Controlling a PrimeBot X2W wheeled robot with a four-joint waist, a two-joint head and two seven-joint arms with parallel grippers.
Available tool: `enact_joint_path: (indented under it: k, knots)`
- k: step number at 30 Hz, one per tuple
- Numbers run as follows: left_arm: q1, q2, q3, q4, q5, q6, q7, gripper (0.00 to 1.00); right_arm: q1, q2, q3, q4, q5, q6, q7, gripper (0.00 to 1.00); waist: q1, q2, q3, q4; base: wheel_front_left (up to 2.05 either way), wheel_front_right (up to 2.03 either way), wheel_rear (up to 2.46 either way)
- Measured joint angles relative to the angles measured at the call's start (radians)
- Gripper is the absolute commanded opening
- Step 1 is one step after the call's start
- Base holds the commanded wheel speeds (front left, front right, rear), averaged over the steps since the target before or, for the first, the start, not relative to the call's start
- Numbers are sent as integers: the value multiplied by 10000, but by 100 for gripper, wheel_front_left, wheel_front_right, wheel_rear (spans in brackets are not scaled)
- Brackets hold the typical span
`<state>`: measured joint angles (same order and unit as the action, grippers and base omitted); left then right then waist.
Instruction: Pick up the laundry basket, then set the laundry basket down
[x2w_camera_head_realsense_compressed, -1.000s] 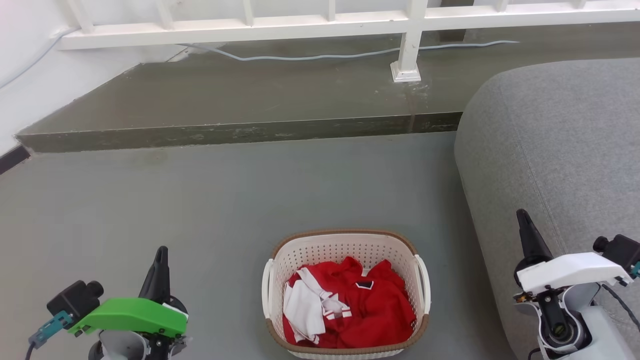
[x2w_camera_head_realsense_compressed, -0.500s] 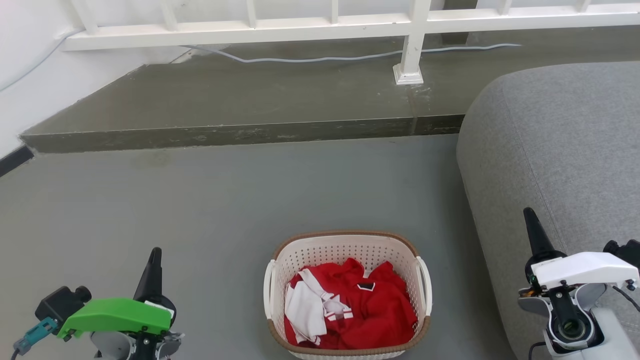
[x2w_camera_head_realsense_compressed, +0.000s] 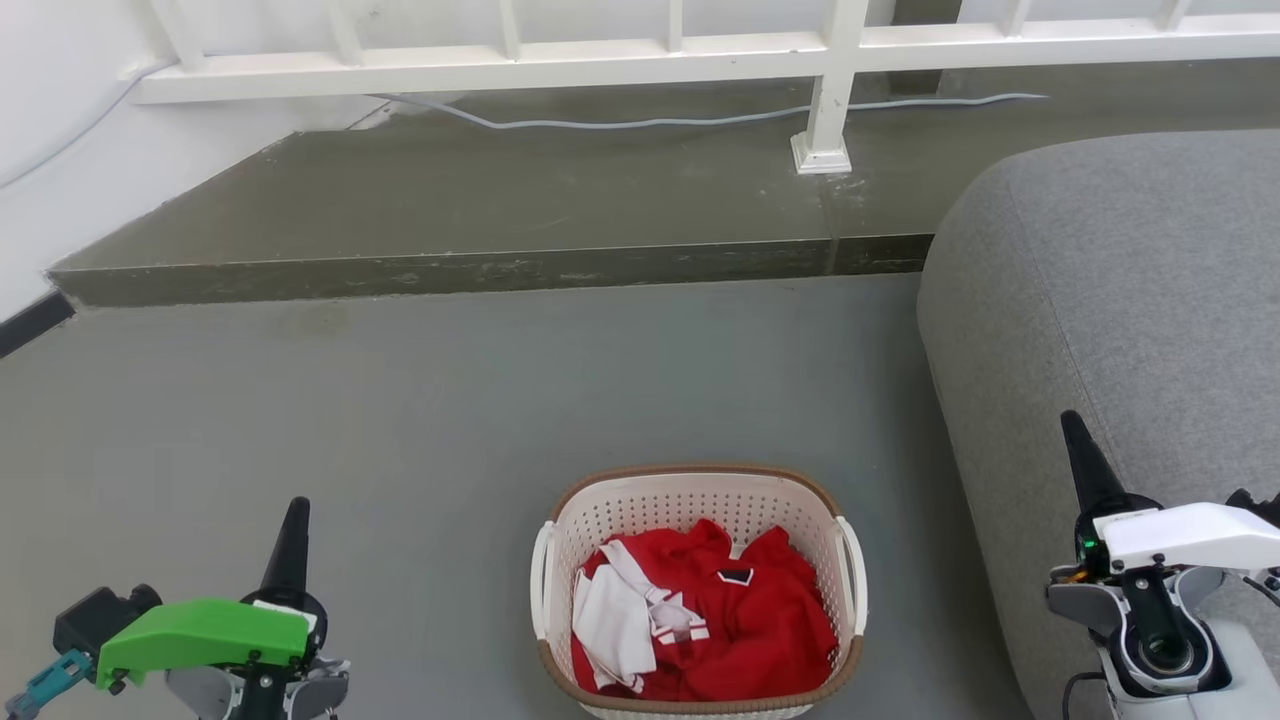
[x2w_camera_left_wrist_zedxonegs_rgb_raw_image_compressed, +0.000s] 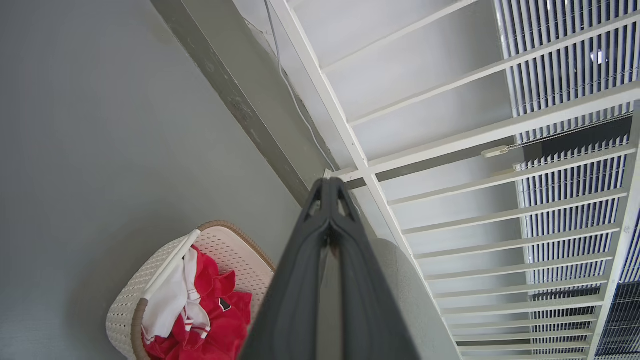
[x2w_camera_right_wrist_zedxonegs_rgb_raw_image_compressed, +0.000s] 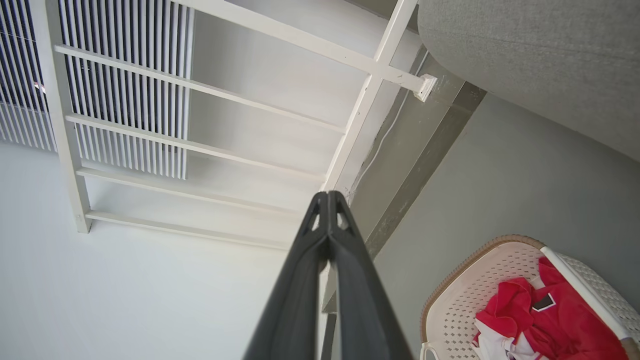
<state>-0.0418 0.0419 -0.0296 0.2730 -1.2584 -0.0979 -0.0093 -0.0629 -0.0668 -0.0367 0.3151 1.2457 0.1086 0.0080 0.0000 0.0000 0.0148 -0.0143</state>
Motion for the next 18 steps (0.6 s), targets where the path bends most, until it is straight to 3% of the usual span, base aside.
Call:
enact_joint_path:
  k: [18]
  knots:
    - [-32, 10, 495, 23, -2075, -128, 581, 0, -3, 136, -573, -161, 1992, 54, 562, 0, 0, 0, -71, 83, 0, 0, 0]
